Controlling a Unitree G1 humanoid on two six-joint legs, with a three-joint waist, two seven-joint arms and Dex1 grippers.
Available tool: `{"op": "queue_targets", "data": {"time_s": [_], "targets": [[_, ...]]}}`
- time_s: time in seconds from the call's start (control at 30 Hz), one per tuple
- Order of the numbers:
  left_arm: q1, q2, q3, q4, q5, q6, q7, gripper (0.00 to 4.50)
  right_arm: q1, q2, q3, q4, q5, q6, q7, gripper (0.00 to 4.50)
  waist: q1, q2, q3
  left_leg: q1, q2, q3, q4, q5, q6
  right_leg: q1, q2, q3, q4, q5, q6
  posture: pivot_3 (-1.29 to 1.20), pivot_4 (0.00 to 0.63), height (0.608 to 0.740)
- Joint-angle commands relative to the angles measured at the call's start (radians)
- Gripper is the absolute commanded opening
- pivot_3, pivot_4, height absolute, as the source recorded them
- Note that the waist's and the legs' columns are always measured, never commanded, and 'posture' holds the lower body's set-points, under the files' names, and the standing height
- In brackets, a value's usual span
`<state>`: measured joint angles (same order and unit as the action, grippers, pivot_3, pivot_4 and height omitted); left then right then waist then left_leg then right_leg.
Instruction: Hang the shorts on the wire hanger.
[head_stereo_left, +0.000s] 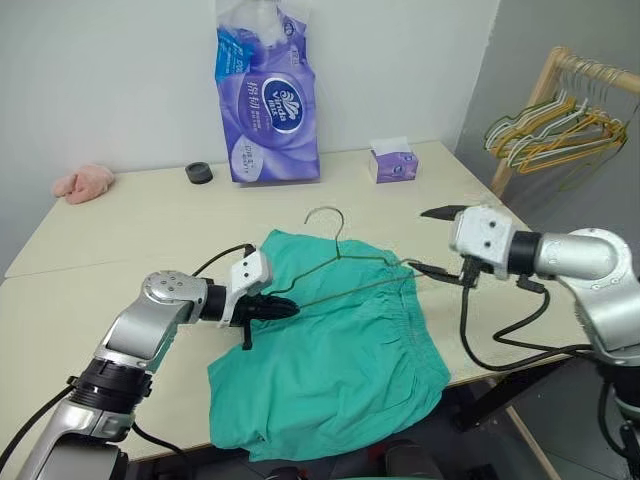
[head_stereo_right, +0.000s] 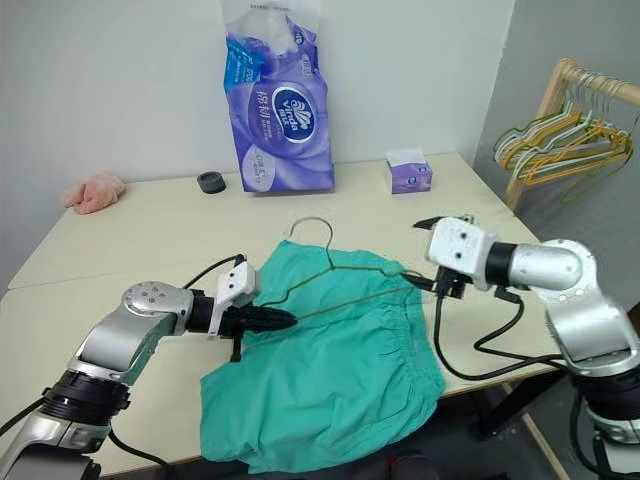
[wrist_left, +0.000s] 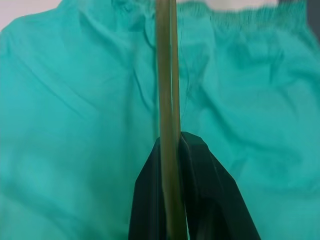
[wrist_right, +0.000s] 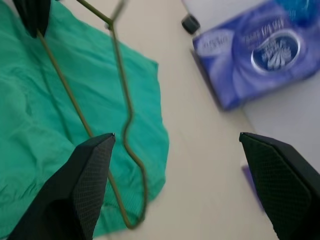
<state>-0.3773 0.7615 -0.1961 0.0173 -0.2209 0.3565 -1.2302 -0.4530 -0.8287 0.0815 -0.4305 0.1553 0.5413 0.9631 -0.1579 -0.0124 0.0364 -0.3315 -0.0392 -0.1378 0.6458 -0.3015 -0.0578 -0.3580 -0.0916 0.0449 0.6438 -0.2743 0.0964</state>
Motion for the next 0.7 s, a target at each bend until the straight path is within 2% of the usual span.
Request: {"op": "queue_targets", "data": {"time_s": [0.03, 0.23, 0.47, 0.57, 0.7], "targets": [[-0.031, -0.01, -0.013, -0.011, 0.022, -0.055, -0.001, 0.0, -0.039, -0.017, 0.03, -0.055, 0.048, 0.109, 0.029, 4.06, -0.001, 0.001, 0.0, 0.0, 0.0, 0.001, 0.0, 0.0, 0.0, 0.0, 0.0, 0.0, 0.0, 0.0, 0.0, -0.21, 0.0, 0.74], [-0.065, -0.032, -0.023, -0.023, 0.032, -0.069, 0.0, 0.0, -0.093, -0.028, 0.178, -0.033, 0.024, 0.205, 0.073, 4.06, -0.008, 0.0, 0.001, -0.001, 0.0, 0.001, 0.0, 0.0, 0.0, 0.0, 0.0, 0.0, 0.0, 0.0, 0.0, -0.21, 0.0, 0.74], [-0.056, -0.034, -0.022, -0.057, 0.024, -0.061, -0.002, 0.0, -0.156, -0.015, 0.311, 0.069, -0.05, 0.172, 0.096, 4.06, -0.009, 0.0, 0.001, -0.001, 0.0, 0.0, 0.0, 0.0, 0.0, -0.001, 0.0, 0.0, 0.0, 0.0, 0.0, -0.2, 0.0, 0.74], [-0.052, -0.031, -0.027, -0.06, 0.032, -0.07, -0.003, 0.0, -0.177, -0.004, 0.346, 0.104, -0.059, 0.177, 0.116, 3.49, -0.009, 0.0, 0.001, -0.001, 0.0, -0.001, 0.0, 0.0, 0.0, -0.001, 0.0, 0.0, 0.0, 0.0, 0.0, -0.2, 0.0, 0.74], [-0.051, -0.032, -0.029, -0.068, 0.031, -0.07, -0.006, 0.0, -0.189, 0.003, 0.376, 0.132, -0.085, 0.169, 0.127, 2.25, -0.01, 0.0, 0.001, -0.001, 0.0, -0.001, 0.0, 0.0, 0.0, -0.001, 0.0, 0.0, 0.0, 0.0, 0.0, -0.2, 0.0, 0.74]]}}
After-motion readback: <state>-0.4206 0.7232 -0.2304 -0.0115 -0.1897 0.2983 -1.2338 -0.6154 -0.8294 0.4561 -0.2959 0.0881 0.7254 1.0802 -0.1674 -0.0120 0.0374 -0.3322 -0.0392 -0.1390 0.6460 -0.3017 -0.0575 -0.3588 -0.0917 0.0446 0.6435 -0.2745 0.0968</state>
